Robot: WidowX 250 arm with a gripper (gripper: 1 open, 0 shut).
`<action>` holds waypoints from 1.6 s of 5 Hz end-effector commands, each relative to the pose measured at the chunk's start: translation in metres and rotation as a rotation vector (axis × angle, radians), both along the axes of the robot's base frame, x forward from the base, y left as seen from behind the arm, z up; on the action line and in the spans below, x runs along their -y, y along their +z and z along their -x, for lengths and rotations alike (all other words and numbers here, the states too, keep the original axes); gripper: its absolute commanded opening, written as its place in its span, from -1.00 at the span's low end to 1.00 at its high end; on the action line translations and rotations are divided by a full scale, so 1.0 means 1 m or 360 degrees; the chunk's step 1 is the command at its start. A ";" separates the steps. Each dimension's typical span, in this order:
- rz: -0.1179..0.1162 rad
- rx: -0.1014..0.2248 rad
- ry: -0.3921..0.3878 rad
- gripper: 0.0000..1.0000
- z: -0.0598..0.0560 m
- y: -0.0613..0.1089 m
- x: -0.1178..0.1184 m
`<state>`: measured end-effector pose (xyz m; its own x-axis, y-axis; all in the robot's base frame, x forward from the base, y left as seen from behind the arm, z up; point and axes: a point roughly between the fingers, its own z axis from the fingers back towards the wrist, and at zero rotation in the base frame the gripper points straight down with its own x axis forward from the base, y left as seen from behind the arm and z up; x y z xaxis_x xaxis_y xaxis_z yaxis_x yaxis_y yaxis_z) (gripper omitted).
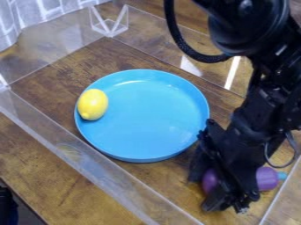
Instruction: Put the purple eggplant on the blue tray
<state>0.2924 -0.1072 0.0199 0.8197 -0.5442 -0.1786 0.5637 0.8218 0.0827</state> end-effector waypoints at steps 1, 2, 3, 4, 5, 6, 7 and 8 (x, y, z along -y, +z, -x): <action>0.0014 0.0051 0.0030 -1.00 -0.013 0.008 -0.006; 0.0013 0.0047 0.0034 -1.00 -0.015 0.006 -0.006; 0.0011 0.0042 0.0039 -1.00 -0.017 0.006 -0.007; 0.0006 0.0038 0.0042 -1.00 -0.018 0.005 -0.007; 0.0003 0.0036 0.0046 -1.00 -0.020 0.004 -0.008; 0.0001 0.0032 0.0049 -1.00 -0.021 0.004 -0.008; -0.0004 0.0030 0.0053 -1.00 -0.022 0.004 -0.008; -0.0007 0.0027 0.0058 -1.00 -0.023 0.003 -0.008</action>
